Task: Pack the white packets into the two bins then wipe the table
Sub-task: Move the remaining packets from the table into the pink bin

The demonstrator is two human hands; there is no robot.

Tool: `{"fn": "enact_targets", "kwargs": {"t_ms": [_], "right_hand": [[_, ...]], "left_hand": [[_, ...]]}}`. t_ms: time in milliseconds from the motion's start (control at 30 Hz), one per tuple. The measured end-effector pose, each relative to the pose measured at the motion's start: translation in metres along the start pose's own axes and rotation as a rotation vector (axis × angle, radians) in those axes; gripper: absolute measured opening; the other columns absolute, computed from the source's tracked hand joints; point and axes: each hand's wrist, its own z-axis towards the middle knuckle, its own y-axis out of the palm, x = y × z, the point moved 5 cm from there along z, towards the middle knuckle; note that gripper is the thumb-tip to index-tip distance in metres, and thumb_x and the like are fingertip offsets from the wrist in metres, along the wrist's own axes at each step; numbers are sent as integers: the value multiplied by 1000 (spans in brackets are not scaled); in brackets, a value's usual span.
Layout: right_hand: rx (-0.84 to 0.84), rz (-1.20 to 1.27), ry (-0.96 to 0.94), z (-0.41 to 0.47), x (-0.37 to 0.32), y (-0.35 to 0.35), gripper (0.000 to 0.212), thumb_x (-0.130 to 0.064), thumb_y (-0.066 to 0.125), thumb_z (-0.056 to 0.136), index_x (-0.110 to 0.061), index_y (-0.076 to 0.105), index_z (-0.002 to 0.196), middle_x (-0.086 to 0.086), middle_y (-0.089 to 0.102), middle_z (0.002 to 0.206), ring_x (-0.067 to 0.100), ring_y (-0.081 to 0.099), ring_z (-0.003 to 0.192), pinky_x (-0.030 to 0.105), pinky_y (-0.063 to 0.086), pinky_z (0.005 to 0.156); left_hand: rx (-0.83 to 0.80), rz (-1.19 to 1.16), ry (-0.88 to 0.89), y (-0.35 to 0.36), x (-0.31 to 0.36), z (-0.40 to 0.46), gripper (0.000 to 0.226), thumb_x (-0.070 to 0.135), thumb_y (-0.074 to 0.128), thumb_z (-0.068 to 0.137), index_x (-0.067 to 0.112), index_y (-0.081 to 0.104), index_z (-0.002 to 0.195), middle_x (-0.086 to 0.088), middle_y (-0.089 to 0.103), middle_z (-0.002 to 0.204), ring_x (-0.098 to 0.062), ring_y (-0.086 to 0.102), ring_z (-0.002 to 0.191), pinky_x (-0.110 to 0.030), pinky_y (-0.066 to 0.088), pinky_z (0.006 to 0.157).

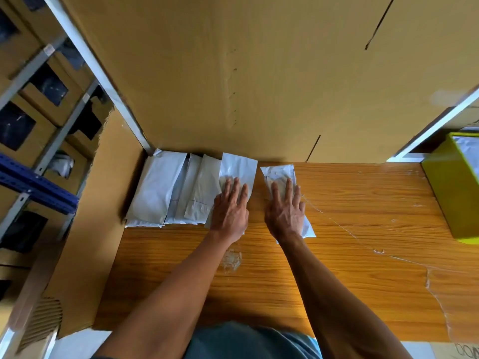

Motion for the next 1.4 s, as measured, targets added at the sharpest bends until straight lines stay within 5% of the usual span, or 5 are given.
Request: {"fn": "enact_targets", "kwargs": {"t_ms": [767, 1033, 1400], "right_hand": [[118, -16, 81, -97, 75, -59, 66, -31, 41, 104, -27, 21, 166, 7, 12, 176, 26, 9, 163, 54, 38, 111], [175, 45, 131, -137, 158, -89, 65, -31, 43, 102, -28, 26, 165, 5, 16, 176, 26, 10, 163, 54, 38, 110], [211, 74, 445, -261, 375, -109, 71, -37, 36, 97, -28, 23, 166, 5, 13, 176, 24, 6, 163, 53, 36, 115]], "left_hand": [[-3, -71, 156, -17, 89, -51, 73, 33, 42, 109, 23, 1, 169, -4, -8, 176, -25, -11, 162, -52, 17, 131], [58, -100, 225, 1, 183, -73, 69, 28, 51, 106, 17, 23, 168, -7, 14, 177, -27, 7, 163, -52, 38, 120], [-43, -28, 558, 50, 417, -125, 69, 33, 49, 105, 15, 25, 167, -7, 19, 176, -24, 11, 163, -46, 39, 118]]}}
